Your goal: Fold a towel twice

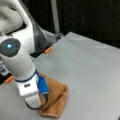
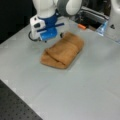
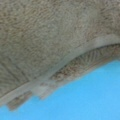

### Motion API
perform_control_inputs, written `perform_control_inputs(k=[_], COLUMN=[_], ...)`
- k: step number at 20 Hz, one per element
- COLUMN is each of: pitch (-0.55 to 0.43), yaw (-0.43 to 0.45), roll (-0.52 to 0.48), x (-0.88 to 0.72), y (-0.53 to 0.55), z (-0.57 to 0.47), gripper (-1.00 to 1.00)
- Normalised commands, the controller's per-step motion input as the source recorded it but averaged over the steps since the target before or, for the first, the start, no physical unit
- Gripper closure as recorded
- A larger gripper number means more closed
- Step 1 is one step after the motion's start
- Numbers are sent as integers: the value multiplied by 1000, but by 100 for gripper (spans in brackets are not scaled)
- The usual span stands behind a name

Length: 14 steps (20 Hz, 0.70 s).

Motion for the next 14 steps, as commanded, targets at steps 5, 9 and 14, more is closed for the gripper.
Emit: perform_control_inputs(k=[5,9,14], pitch=[14,46,-4], yaw=[-99,-643,-712], roll=[-164,-89,-45], x=[-285,-278,-351], y=[232,393,799], z=[34,12,118], gripper=[-100,-100,-100])
